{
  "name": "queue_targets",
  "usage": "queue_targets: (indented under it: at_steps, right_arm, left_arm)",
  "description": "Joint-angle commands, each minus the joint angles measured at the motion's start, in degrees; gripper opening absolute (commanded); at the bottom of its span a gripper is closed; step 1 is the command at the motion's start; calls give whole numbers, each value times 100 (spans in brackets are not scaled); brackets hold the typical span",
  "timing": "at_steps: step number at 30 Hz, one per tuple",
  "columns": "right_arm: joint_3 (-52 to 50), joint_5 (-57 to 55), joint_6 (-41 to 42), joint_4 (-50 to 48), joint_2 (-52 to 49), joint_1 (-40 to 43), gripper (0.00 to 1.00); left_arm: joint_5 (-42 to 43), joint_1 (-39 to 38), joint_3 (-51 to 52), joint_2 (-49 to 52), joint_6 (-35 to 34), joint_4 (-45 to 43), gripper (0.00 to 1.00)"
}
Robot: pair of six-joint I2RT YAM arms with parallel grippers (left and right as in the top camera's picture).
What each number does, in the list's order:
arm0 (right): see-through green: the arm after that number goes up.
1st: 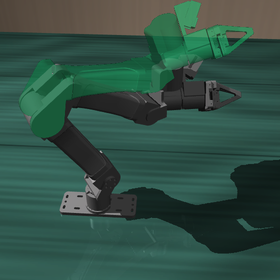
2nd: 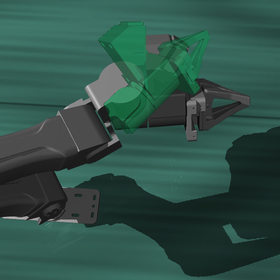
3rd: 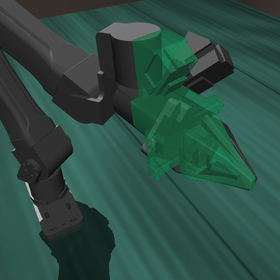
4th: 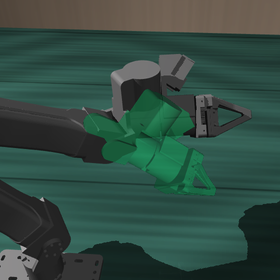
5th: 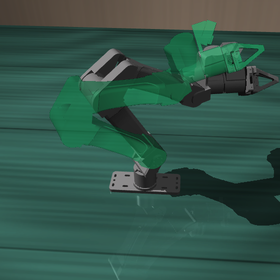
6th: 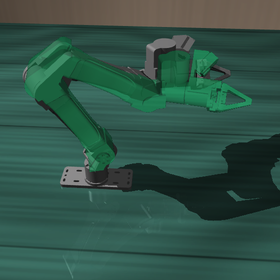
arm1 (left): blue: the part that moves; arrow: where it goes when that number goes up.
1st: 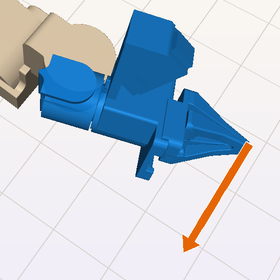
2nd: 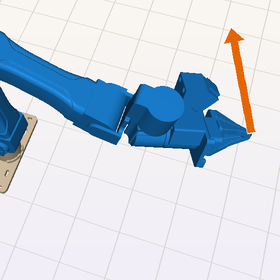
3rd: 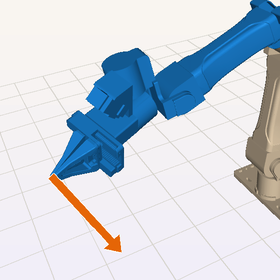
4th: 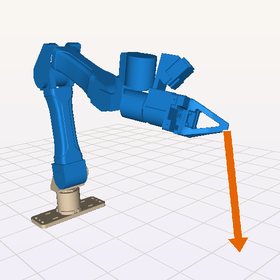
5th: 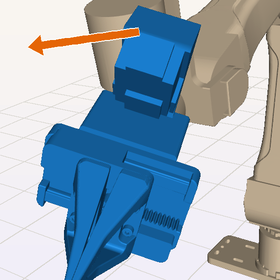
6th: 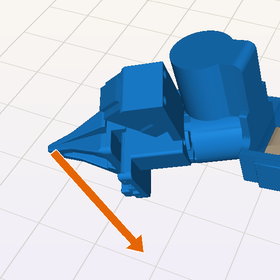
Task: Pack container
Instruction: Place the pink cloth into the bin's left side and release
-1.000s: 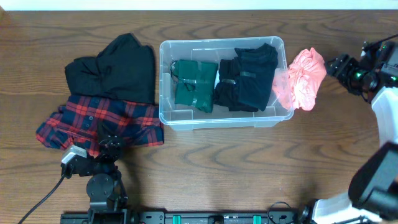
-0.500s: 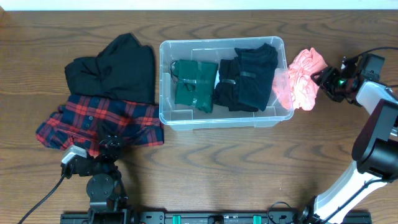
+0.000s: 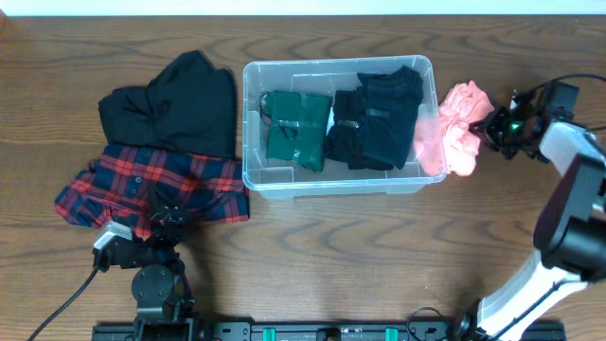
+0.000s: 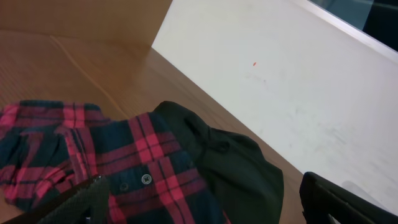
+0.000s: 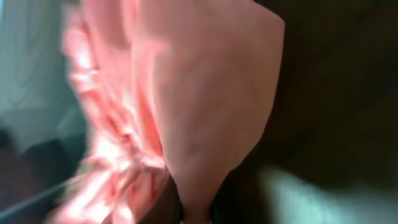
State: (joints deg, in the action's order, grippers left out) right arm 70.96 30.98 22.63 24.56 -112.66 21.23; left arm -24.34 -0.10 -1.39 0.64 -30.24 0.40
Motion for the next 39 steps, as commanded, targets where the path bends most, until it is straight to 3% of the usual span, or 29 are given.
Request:
queue_targets:
  at_steps: [1,8,13,18,22,29,31,33,34,39]
  right_arm:
    - [52,-33,-238,205,1486,42,1]
    - [52,-31,-234,750,3884,-649,1]
    - [50,-103,33,754,4291,-1989,1]
    - [46,-428,658,295,3650,-3368,1]
    - [46,-463,1178,-682,2636,-4249,1]
    - [46,-199,1961,-2293,935,-4876,1]
    - [46,-229,1974,-2415,551,-4951,9]
    - [48,-341,1847,-2411,308,-4970,35]
    - [48,-382,1679,-2389,201,-4964,44]
    - [85,-658,839,-1563,334,-4660,64]
  left_arm:
    - [-9,20,111,2,-7,195,98]
    - [-9,20,111,2,-7,195,98]
    - [-9,20,111,2,-7,195,98]
    - [-9,20,111,2,-7,195,98]
    - [-9,20,111,2,-7,195,98]
    - [-9,20,111,2,-7,195,98]
    - [-9,20,111,2,-7,195,98]
    - [-9,20,111,2,-7,195,98]
    - [-9,20,111,2,-7,195,98]
    - [-9,20,111,2,-7,195,98]
